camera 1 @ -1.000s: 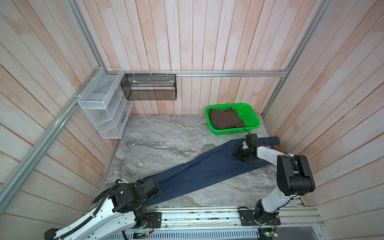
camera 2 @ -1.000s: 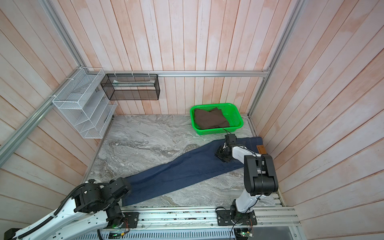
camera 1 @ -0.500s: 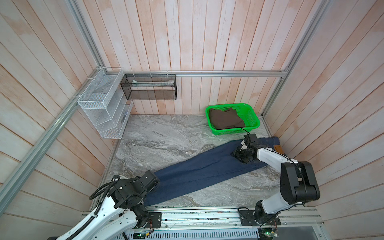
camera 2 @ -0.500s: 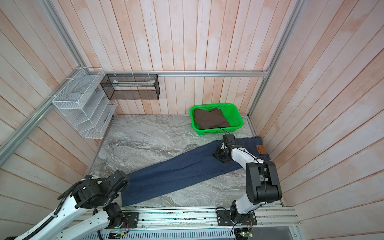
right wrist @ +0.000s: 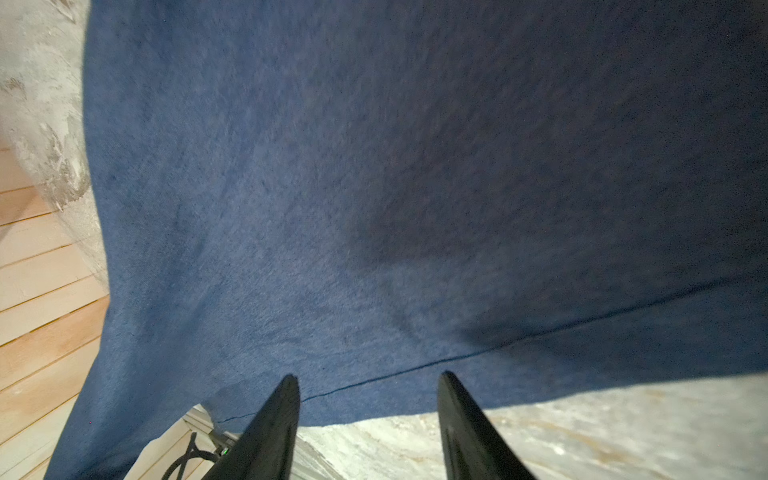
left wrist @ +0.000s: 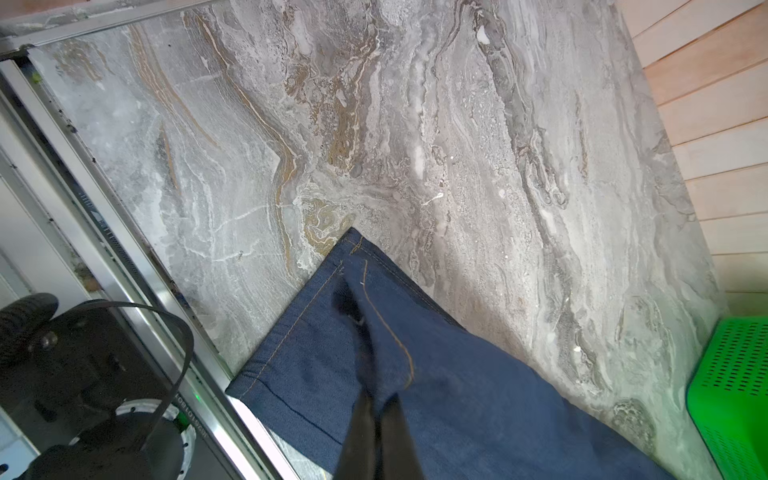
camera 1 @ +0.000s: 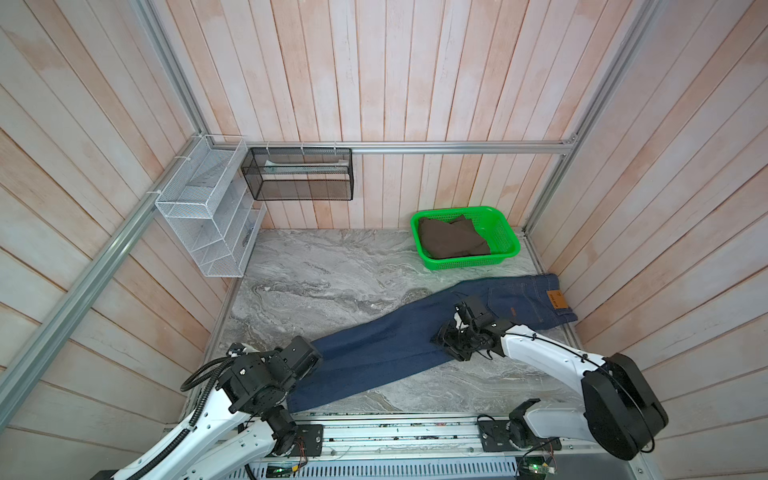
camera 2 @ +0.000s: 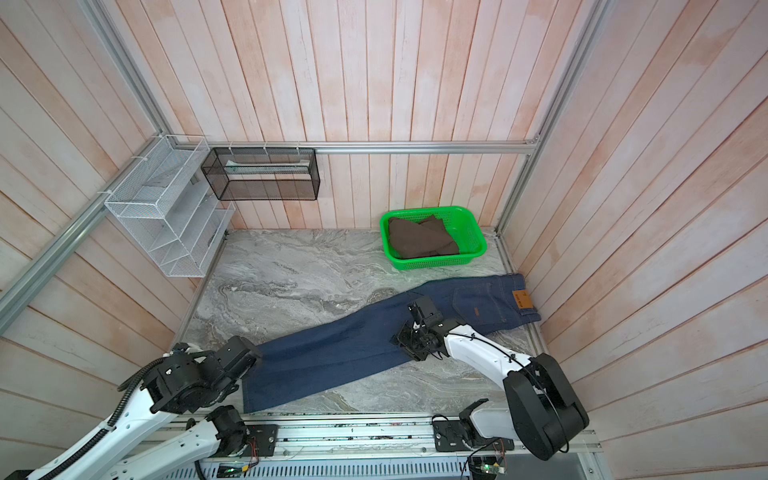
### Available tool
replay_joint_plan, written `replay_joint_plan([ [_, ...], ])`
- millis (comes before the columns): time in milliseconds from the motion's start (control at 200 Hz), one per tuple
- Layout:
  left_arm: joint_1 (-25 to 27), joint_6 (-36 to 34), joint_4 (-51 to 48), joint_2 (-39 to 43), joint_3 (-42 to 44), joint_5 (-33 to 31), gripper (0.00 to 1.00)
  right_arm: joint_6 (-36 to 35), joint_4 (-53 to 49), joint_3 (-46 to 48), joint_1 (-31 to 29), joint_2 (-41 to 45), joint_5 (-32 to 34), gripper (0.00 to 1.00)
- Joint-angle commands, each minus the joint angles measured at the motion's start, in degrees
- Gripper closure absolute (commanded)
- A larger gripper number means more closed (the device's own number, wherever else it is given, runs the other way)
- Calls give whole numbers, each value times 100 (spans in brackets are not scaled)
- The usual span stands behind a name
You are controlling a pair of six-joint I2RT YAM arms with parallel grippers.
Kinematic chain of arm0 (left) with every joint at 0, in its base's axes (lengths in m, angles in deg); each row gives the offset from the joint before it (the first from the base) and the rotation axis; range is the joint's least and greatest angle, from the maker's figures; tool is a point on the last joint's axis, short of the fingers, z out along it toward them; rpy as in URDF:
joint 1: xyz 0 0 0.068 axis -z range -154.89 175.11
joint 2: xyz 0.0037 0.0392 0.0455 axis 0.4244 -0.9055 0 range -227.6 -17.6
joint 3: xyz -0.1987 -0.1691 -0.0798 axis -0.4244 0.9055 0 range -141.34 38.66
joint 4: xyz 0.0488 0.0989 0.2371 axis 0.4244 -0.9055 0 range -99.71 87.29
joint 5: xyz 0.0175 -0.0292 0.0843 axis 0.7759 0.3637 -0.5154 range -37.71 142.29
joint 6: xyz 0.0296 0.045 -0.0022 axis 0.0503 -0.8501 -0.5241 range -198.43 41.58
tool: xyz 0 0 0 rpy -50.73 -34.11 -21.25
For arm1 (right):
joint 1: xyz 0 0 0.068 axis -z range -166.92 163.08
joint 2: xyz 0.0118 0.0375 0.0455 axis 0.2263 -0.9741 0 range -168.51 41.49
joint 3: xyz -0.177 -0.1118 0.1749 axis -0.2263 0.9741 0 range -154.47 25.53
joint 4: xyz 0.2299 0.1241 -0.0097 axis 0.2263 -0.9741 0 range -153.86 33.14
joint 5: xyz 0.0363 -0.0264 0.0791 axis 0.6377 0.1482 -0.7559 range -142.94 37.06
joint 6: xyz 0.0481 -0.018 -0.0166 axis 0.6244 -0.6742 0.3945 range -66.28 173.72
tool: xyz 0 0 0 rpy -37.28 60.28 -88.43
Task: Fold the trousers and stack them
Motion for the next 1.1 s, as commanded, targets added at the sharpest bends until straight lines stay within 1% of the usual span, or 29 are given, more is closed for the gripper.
replay_joint_plan([
  [0, -34, -152, -49, 10, -138, -187, 100, 978, 460, 57, -262, -175, 71, 46],
  [140, -39, -197, -38, 40, -173, -194, 100, 1339, 698, 90, -442, -419, 107, 48],
  [230, -42, -209, -53, 81, -199, -218, 100, 1370, 712, 96, -451, -502, 184, 50],
  [245, -39, -218, -56, 84, -200, -221, 100, 1550, 710, 98, -454, -505, 209, 50],
  [340, -43, -239, -33, 95, -209, -230, 100, 1729, 767, 143, -443, -518, 358, 54],
  [470, -43, -262, -28, 95, -205, -229, 100, 1882, 844, 147, -447, -607, 435, 59],
  [675, -41, -300, -12, 102, -237, -253, 100, 2084, 995, 207, -441, -789, 473, 63],
  [790, -37, -311, 9, 77, -244, -261, 100, 2174, 1073, 224, -438, -897, 456, 69],
  [930, -42, -328, -4, 72, -274, -293, 100, 2266, 1167, 267, -430, -962, 460, 79],
  [1040, -36, -312, -38, 92, -267, -308, 100, 2279, 1167, 259, -406, -891, 522, 90],
  [1095, -43, -296, -74, 110, -270, -328, 100, 2248, 1084, 201, -410, -804, 577, 94],
])
